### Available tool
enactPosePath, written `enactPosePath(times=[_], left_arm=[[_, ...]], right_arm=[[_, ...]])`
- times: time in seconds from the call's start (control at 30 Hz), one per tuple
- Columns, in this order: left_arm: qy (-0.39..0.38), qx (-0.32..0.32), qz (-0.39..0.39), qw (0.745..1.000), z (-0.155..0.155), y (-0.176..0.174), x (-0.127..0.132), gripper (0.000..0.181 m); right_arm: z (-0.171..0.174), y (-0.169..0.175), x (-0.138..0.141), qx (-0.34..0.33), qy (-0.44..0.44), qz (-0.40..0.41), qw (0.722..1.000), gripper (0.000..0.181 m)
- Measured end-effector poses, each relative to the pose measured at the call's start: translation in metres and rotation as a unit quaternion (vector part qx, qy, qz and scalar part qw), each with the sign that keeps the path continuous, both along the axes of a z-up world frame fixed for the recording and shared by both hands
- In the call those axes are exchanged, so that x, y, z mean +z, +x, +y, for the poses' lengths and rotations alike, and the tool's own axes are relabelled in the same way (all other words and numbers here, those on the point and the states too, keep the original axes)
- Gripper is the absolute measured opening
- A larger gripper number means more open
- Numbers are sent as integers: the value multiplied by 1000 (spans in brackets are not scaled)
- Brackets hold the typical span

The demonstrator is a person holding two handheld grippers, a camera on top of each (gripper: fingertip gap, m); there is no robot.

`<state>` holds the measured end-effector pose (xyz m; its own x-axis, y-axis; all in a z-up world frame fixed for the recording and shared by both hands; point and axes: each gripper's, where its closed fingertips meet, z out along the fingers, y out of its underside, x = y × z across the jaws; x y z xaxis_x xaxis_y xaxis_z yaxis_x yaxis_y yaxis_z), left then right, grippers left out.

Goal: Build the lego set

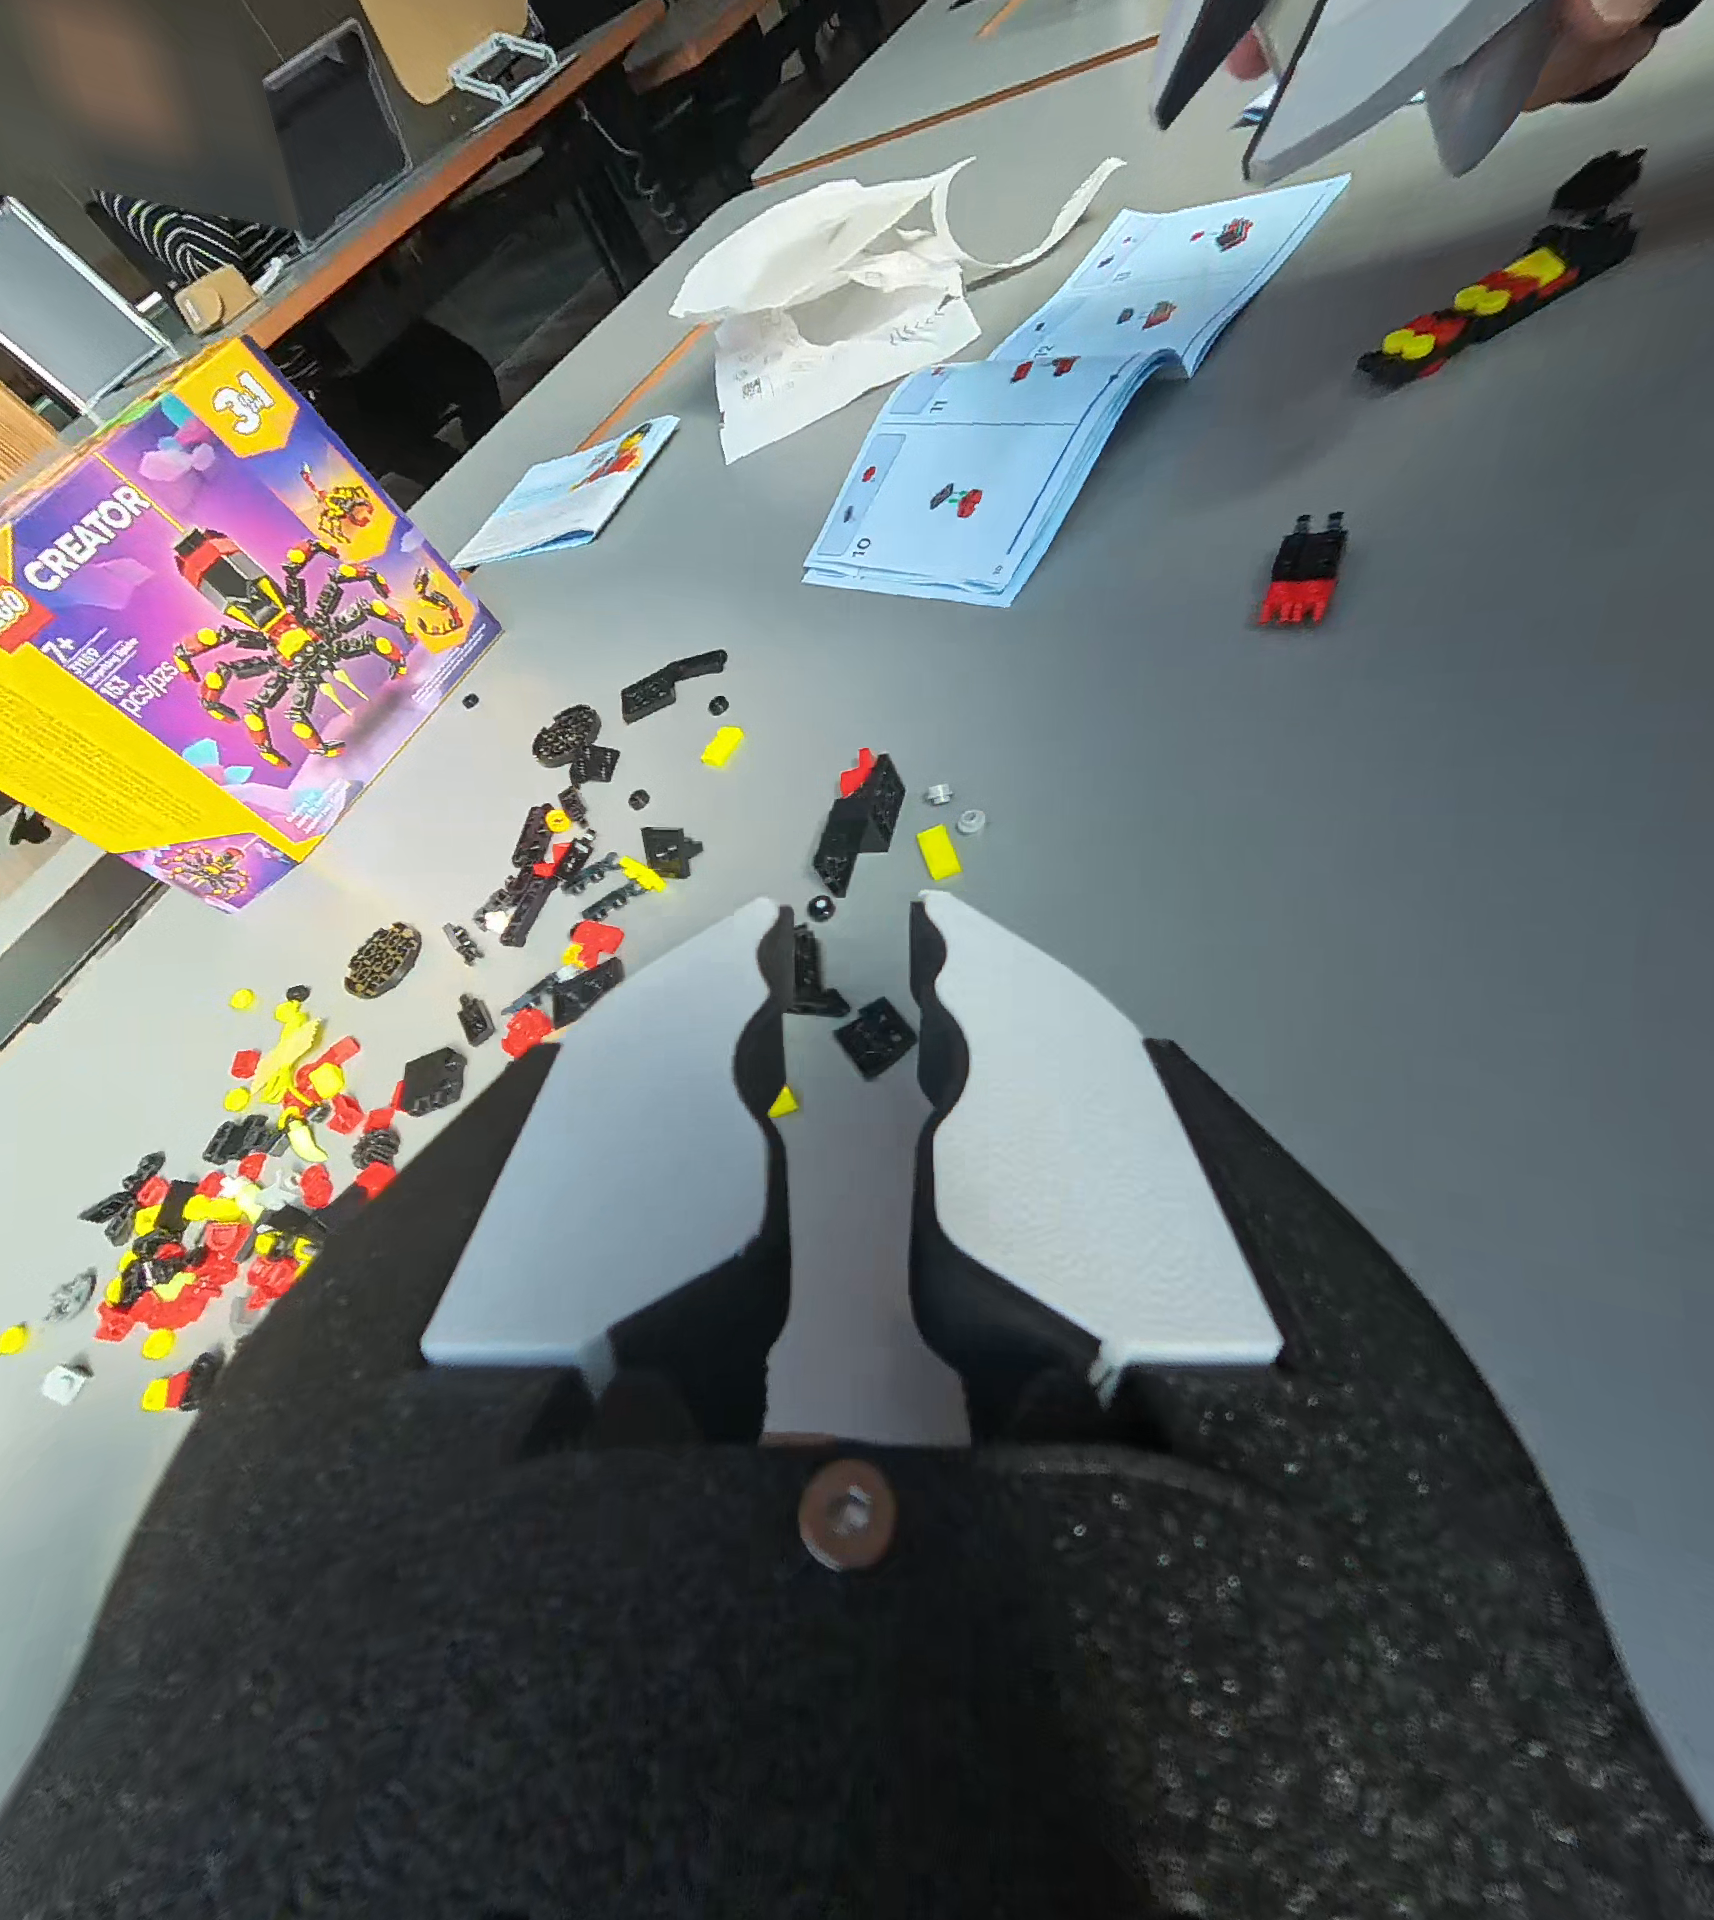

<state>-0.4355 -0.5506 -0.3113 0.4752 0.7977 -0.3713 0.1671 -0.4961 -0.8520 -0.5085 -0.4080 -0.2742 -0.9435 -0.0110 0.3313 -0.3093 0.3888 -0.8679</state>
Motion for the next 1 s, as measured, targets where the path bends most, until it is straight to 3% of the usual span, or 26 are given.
enactPosePath(times=[0.03,0.13,0.23,0.33,0.57,0.77,0.87,1.0], left_arm=[[-13,7,6,1000,-7,-10,2,21],[-22,12,-37,999,-25,-41,-2,18],[9,83,-63,995,-60,-58,-3,18],[56,117,-46,991,-71,-49,-1,18],[14,217,-40,975,-100,-38,-18,20],[88,269,-31,959,-117,-47,-12,26],[50,281,-6,958,-117,-45,-5,30],[9,259,8,966,-106,-30,-3,33]], right_arm=[[-2,-4,4,-19,-8,20,1000,22],[6,-27,10,-96,-19,70,993,22],[25,-40,11,-132,-18,90,987,21],[56,-52,16,-169,-20,117,978,21],[131,-106,37,-294,-113,131,940,19],[171,-142,40,-359,-229,148,893,13],[188,-146,51,-379,-272,146,873,12],[196,-152,45,-384,-287,109,871,12]])
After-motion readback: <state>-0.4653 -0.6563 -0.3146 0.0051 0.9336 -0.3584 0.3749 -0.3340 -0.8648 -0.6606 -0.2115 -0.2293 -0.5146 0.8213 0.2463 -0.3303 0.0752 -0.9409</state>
